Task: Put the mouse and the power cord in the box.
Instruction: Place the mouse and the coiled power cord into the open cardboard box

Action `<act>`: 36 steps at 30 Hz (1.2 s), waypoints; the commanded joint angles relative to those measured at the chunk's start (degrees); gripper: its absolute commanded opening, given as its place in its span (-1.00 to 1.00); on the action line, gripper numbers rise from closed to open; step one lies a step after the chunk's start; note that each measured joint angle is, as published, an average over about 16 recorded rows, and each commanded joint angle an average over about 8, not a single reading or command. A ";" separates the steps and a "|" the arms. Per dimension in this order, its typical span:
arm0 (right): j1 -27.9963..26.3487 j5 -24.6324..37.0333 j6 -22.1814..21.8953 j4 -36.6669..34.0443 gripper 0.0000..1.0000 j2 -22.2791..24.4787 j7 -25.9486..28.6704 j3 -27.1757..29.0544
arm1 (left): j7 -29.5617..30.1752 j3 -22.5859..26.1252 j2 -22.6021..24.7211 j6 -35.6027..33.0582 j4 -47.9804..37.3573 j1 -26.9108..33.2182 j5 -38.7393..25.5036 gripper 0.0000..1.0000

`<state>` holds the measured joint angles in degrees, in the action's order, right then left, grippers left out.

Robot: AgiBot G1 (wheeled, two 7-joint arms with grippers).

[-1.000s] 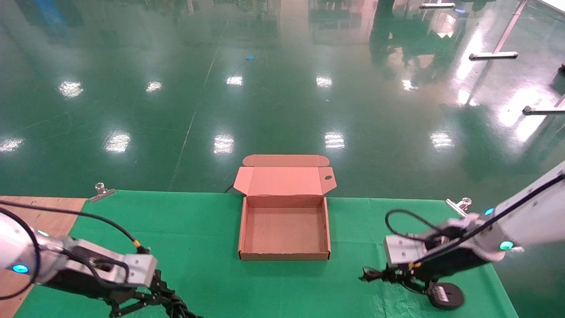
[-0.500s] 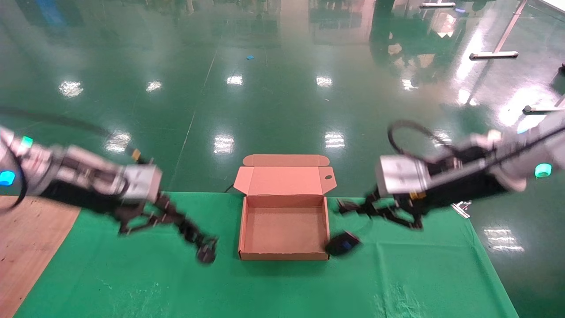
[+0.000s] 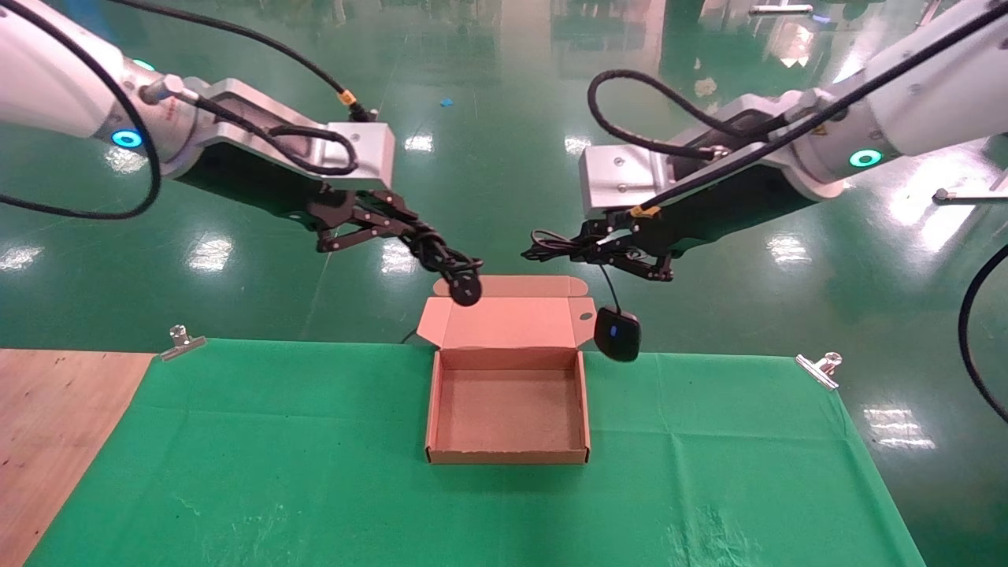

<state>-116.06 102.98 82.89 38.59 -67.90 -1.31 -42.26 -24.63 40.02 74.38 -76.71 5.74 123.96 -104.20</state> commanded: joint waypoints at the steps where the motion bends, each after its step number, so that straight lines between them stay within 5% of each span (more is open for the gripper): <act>1: -0.80 0.48 -0.77 -3.00 -1.00 -1.41 -1.65 -0.29 | 0.03 -0.18 0.71 0.61 -0.35 0.32 0.24 -1.00; 9: -1.98 -0.08 -1.28 -11.44 -1.00 -3.02 -7.51 -0.19 | -3.15 -1.06 2.67 10.57 0.24 -8.22 1.67 -1.00; 20: -0.26 -1.81 0.29 -15.42 -1.00 -1.42 -11.67 0.50 | 6.57 -2.34 3.75 38.36 15.41 -31.27 8.14 -1.00; 26: 1.43 -2.26 0.64 -16.57 -1.00 0.46 -13.41 0.72 | 13.88 3.37 3.94 44.50 23.90 -39.88 7.88 -1.00; 34: 3.10 -2.48 0.58 -18.38 -1.00 2.07 -15.56 0.81 | 23.65 14.00 4.28 50.40 27.44 -43.21 6.40 -0.99; 36: 3.25 -2.43 0.46 -18.91 -1.00 2.34 -16.09 0.79 | 25.27 16.43 4.28 51.94 28.04 -43.36 6.48 -0.69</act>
<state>-113.05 100.54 83.33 19.61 -65.67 -17.39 -41.45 0.00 55.94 78.59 -25.10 33.56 80.94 -97.24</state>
